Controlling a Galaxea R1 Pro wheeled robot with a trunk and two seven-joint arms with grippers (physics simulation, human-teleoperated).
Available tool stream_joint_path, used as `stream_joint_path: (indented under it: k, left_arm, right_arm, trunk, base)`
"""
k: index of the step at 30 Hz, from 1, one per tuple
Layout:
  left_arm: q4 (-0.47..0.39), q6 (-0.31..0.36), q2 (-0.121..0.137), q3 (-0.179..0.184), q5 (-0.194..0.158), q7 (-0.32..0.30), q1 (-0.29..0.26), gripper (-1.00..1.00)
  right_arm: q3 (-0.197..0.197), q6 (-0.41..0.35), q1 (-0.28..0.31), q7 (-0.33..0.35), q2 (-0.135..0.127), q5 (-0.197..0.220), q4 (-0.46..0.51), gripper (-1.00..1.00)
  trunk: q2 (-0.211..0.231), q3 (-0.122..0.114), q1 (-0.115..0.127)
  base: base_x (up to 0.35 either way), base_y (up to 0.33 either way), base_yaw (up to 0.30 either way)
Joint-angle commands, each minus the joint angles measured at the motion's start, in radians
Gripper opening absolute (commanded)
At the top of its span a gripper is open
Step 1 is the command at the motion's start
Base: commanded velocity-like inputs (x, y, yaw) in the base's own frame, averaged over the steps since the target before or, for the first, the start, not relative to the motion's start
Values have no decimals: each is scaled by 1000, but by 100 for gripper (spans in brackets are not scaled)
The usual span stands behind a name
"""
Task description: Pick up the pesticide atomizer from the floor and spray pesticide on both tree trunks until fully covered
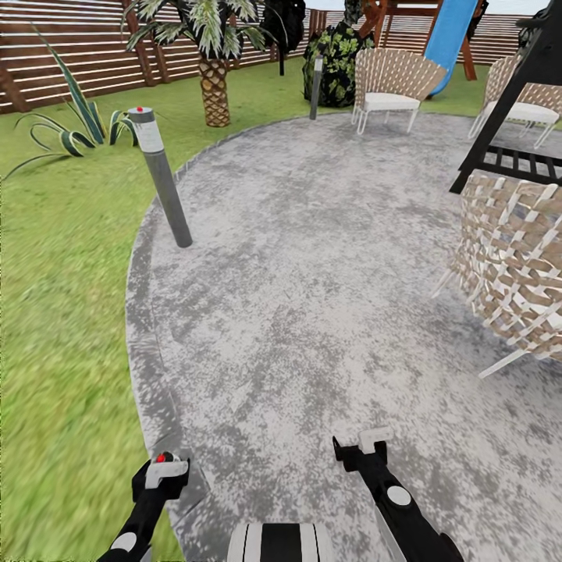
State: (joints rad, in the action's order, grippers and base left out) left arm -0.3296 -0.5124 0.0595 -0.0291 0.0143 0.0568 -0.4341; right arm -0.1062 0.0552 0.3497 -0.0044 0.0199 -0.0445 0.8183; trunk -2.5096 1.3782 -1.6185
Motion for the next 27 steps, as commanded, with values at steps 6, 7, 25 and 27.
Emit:
stream_joint_path:
  k: [6, 7, 25, 27]
  left_arm:
    - [0, 0, 0, 0, 0, 0, 0, 100]
    - [0, 0, 0, 0, 0, 0, 0, 100]
    - [1, 0, -1, -2, 0, 0, 0, 100]
    - [1, 0, -1, -2, 0, 0, 0, 100]
  right_arm:
    - [0, 0, 0, 0, 0, 0, -1, 100]
    - [0, 0, 0, 0, 0, 0, -1, 100]
    - [0, 0, 0, 0, 0, 0, -1, 100]
    - [0, 0, 0, 0, 0, 0, -1, 100]
  trunk:
    - [0, 4, 0]
    - [0, 5, 0]
    - [-2, 50, -4]
    - [-2, 50, -4]
  base:
    - [0, 0, 150]
    - [0, 0, 59]
    - [0, 0, 7]
    - [0, 0, 0]
